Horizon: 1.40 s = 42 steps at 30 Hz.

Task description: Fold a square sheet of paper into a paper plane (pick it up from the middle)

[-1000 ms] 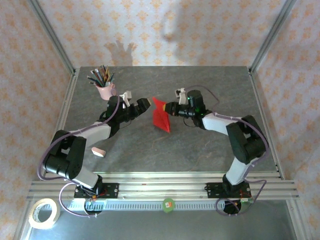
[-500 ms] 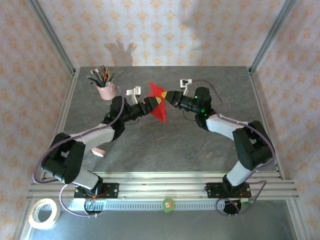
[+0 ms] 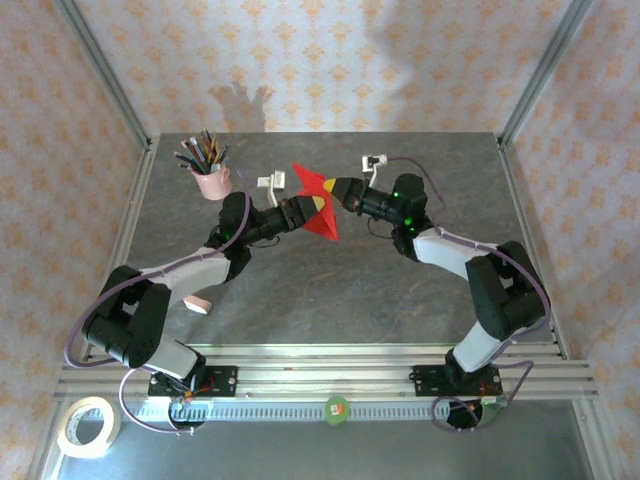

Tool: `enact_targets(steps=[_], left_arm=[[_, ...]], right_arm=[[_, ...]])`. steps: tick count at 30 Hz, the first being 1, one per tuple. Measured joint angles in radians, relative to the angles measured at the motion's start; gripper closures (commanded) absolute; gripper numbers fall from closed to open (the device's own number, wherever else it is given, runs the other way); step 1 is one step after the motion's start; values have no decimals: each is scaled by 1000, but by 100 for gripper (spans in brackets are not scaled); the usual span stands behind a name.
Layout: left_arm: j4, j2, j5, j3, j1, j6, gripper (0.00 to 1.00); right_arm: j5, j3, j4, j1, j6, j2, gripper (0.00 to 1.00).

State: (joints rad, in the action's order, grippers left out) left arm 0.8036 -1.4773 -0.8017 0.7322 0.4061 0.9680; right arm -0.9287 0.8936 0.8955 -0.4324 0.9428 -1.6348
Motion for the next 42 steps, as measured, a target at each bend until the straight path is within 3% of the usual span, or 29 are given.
enact_targets(steps=[8, 19, 32, 35, 42], left_arm=[[-3, 0, 1, 2, 0, -8, 69], [-6, 0, 2, 13, 0, -8, 72], [-7, 0, 18, 13, 0, -8, 90], [-10, 0, 24, 13, -1, -13, 92], [-55, 1, 39, 13, -1, -55, 94]], right_arm=[[-12, 0, 11, 6, 15, 0, 89], [-16, -10, 19, 6, 26, 0, 88], [-16, -13, 21, 6, 27, 0, 84], [-15, -18, 22, 6, 27, 0, 80], [-14, -19, 20, 13, 29, 0, 56]])
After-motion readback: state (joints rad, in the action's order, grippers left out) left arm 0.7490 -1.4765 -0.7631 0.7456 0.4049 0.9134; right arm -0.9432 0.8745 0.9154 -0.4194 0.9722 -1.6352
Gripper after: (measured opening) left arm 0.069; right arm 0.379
